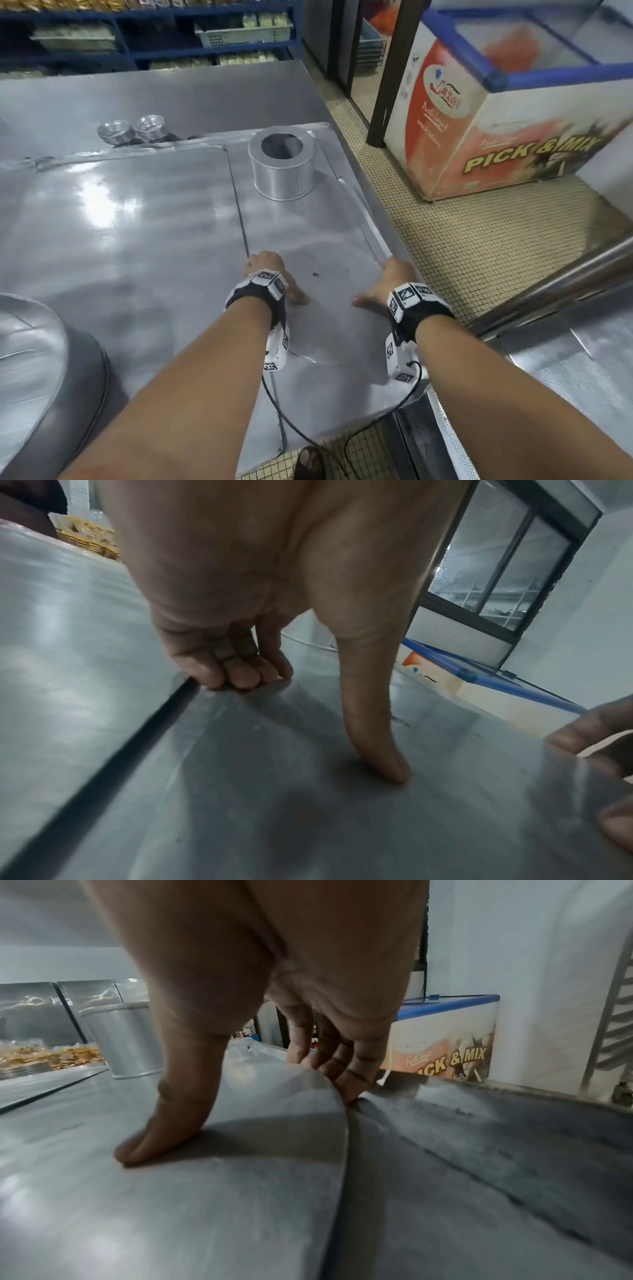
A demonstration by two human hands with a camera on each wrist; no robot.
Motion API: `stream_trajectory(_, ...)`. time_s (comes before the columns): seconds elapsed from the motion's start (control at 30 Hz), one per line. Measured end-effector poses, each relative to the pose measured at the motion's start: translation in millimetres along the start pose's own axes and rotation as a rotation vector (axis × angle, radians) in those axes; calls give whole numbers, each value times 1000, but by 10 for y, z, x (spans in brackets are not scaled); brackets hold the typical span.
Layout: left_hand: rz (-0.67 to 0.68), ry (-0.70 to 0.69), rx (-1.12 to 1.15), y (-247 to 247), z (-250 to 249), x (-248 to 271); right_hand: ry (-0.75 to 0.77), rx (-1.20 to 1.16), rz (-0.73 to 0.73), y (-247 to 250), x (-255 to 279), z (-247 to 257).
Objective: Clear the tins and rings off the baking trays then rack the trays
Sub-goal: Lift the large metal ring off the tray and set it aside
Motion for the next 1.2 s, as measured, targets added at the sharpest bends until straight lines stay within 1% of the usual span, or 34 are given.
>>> stream_trajectory(0.1, 24, 29, 70, -7, 51, -29, 6, 5, -11, 71, 14, 31)
stream_trajectory(0.27, -23, 53, 206, -1, 76, 1, 43, -34, -37, 203, 104, 84)
stream_trajectory(0.33, -63, 56, 303, 16, 102, 26, 74, -72, -55, 275, 158, 111)
stream_trajectory(0.43, -158, 6, 393, 142, 105, 151, 98, -72, -99, 391, 298, 126)
stream_trajectory(0.47, -188, -15, 403, 191, 107, 190, 96, -74, -117, 425, 361, 125)
stream_trajectory(0.57, -275, -19, 463, 351, 161, 299, 70, -107, -160, 480, 539, 110)
stream_trajectory(0.73, -344, -42, 442, 735, 336, 589, 51, -196, -259, 610, 925, 170)
stream_trajectory(0.8, -370, -53, 451, 937, 423, 711, 54, -219, -264, 689, 1081, 292)
stream_trajectory(0.9, -390, -99, 394, 1275, 579, 918, 79, -208, -224, 750, 1306, 564)
stream_trajectory(0.97, -439, -117, 373, 1526, 727, 1099, 110, -206, -235, 805, 1503, 771)
stream_trajectory(1.07, -499, -112, 358, 1839, 1040, 1347, 183, -174, -257, 817, 1844, 1114)
stream_trajectory(1.2, -583, -79, 317, 2248, 1609, 1671, 264, -147, -259, 665, 2276, 1612)
Point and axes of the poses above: each hand's wrist, its own x-axis away from the middle knuckle, its own y-axis out of the back of the hand, z = x × y, the point moved 10 cm from there along -x, towards the middle knuckle, and after that the axes turned 12 degrees about -y, right-handed, at the moved point
